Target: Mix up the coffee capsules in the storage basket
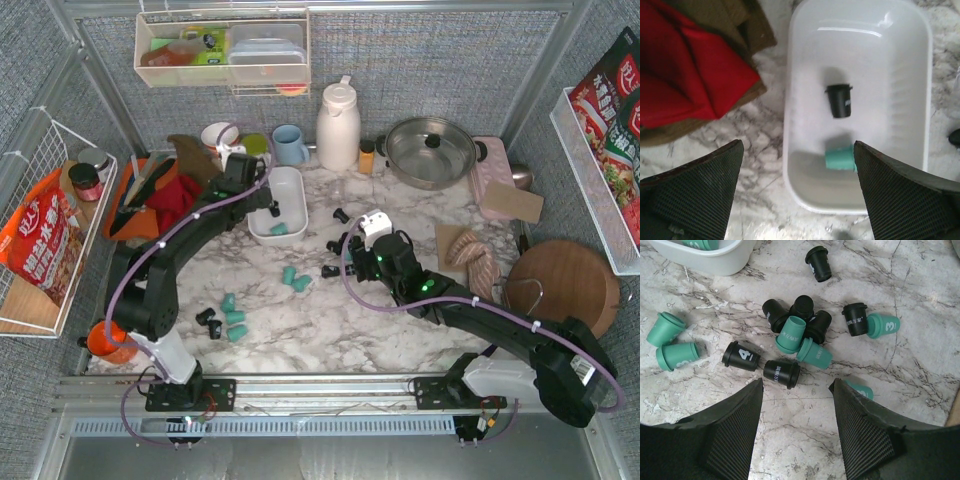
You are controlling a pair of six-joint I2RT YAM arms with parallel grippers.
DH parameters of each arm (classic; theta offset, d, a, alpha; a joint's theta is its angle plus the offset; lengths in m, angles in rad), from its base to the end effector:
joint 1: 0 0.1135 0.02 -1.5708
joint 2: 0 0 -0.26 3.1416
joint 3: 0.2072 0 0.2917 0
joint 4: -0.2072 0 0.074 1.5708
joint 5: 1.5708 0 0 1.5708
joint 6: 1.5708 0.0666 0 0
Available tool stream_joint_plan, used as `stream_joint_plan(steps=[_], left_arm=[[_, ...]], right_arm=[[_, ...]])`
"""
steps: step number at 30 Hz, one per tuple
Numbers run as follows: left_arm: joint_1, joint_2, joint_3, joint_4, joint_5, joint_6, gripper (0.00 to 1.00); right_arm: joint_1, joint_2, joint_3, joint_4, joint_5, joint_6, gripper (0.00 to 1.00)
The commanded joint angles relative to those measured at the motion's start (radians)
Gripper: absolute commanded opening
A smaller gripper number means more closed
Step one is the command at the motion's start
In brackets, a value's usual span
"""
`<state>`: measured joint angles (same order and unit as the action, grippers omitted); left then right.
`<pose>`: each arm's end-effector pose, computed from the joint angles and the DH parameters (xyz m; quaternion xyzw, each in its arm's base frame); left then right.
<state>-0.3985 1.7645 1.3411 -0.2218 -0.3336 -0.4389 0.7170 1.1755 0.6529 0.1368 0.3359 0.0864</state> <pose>0.4364 -0.1601 0.2237 -0.0919 0.8807 -0.0433 0.4626 0.2587 0.1964 0.2115 -0.1649 0.8065 0.0876 0.5610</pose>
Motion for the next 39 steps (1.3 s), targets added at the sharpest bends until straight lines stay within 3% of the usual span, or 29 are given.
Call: stream_joint_plan(steps=[1,10,22,32,39], left_arm=[[0.0,-0.088,-0.089,-0.065,-0.033,-0.078,0.99],[-0.008,-0.312,-0.332,-0.205,-0.018,-0.268,0.96],[-0.028,-0.529,-0.504,-0.424,0.017,-0.411,0.89],[-0.037,-0.543,-0.655,-0.407,0.07,-0.462,0.65],[-0.037,-0.493,-0.677,-0.355,0.063,-0.44,0.6]], right_arm=[[0.001,-0.004,0.005,0.007,0.005,0.009,0.62],[0.001,-0.019,-0.002,0.016,0.0,0.017,0.62],[0.001,0.021,0.002,0.023,0.005,0.01,0.62],[0.001,0.04,0.006,0.025,0.006,0.009,0.62],[0.002,0.043,0.007,0.025,0.007,0.007,0.62]])
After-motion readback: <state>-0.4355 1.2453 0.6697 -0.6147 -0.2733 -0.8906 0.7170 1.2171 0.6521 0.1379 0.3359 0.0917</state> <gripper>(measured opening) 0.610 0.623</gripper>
